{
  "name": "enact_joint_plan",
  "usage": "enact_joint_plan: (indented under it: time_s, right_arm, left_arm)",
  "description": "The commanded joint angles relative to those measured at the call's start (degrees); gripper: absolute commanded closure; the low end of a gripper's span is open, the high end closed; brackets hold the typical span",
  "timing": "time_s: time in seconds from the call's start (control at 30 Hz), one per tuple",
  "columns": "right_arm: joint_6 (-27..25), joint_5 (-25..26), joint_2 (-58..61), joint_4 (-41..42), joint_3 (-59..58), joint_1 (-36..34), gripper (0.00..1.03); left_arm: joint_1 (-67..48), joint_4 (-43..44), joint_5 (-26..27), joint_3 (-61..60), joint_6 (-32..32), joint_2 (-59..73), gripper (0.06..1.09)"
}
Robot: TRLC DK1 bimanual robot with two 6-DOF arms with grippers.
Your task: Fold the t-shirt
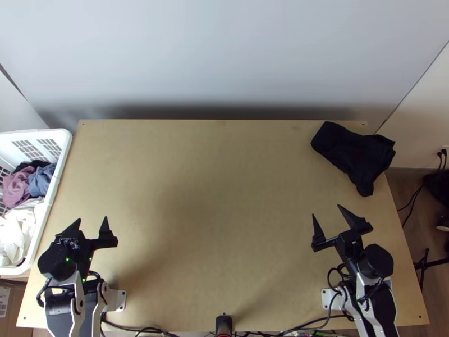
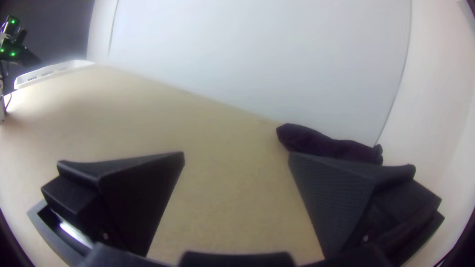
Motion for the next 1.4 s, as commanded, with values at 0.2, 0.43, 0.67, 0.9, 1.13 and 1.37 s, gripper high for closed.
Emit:
enact_joint_plan:
  time_s: [0.2, 0.43, 0.67, 0.9, 1.13, 1.37]
  right_arm:
    - [0.00, 0.01, 0.01, 0.01, 0.02, 0.03, 0.05]
    - [0.00, 0.01, 0.01, 0.09, 0.02, 0.03, 0.05]
    - [0.00, 0.01, 0.01, 0.01, 0.02, 0.03, 0.05]
    - [0.00, 0.01, 0.01, 0.01, 0.02, 0.03, 0.05]
    - [0.00, 0.01, 0.01, 0.01, 0.02, 0.03, 0.05]
    - [0.27, -0.08, 0.01, 0.01, 0.02, 0.03, 0.05]
  left_arm:
    - [0.65, 0.19, -0.07, -0.17, -3.13, 0.10, 0.11]
    - [-1.46, 0.46, 0.02, -0.17, -2.34, 0.27, 0.11]
    - [-1.37, 1.33, -0.77, -0.26, -2.86, 3.26, 0.11]
    - [-1.37, 4.06, -2.01, 1.67, -4.01, 16.97, 0.11]
    - [-1.46, 0.10, -5.26, 9.58, -6.73, 28.66, 0.11]
    - [-0.23, 0.81, -11.15, 12.83, -6.99, 35.34, 0.11]
